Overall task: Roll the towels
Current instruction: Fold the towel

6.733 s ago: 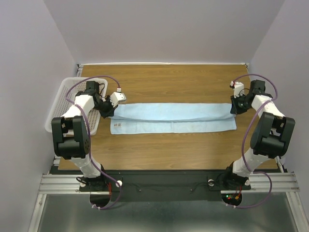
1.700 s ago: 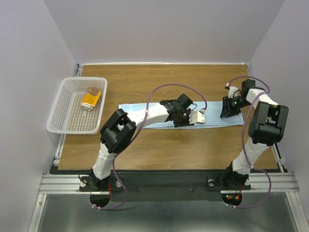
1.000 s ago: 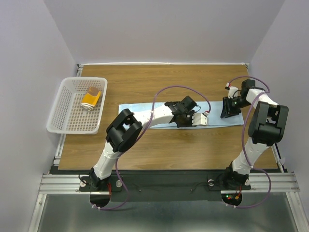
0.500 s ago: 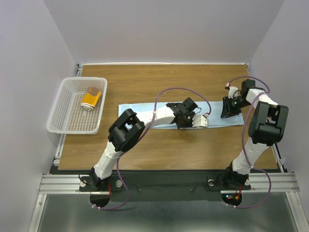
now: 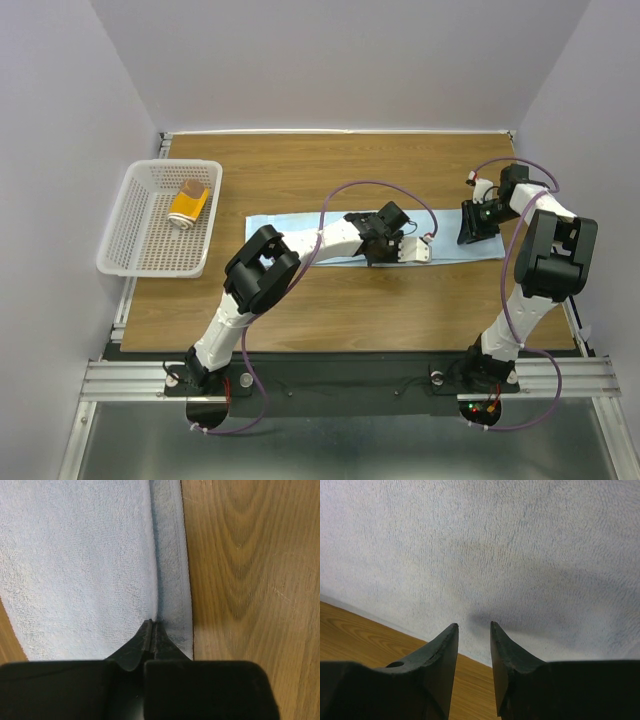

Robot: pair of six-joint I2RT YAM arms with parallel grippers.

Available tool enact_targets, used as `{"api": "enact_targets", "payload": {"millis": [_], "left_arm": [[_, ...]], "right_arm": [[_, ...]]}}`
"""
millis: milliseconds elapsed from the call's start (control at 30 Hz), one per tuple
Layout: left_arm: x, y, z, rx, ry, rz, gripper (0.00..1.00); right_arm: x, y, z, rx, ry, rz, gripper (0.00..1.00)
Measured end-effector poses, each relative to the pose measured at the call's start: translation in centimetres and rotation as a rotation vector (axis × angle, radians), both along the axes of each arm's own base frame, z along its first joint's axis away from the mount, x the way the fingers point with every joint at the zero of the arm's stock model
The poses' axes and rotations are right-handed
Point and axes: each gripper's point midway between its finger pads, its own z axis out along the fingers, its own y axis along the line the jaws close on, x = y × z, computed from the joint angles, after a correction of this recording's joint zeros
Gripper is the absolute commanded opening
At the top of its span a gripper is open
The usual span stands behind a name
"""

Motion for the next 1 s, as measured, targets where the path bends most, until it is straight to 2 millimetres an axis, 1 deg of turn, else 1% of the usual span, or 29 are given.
{"api": "enact_targets", "payload": {"millis": [233,300,533,633,733,1000], "left_arm": [[-0.3,-0.2,0.1,-0.011,0.012,-0.009,0.0],[-0.3,-0.2,0.5,-0.017,0.012,-0.01,0.0],[-0.5,-0.7,3.3,-0.072,-0.005,-0.021,0.0],[-0.6,-0.8,3.8,-0.085,-0.003,-0.029,0.0],[-0.9,-0.7,3.5,-0.082,0.008,-0.036,0.0],[-1.9,0.0,1.9,-0.05,0.049,-0.061,0.0]], "right_arm": [[0.0,0.0,0.0,0.0,0.0,0.0,0.37],[0.0,0.0,0.0,0.0,0.0,0.0,0.37],[0.0,0.0,0.0,-0.001,0.0,0.0,0.37],[0.0,-0.1,0.0,-0.004,0.001,-0.001,0.37],[0.0,-0.2,-0.1,-0.009,0.002,-0.002,0.37],[-0.1,-0.4,-0.2,-0.026,0.005,-0.001,0.37]]}}
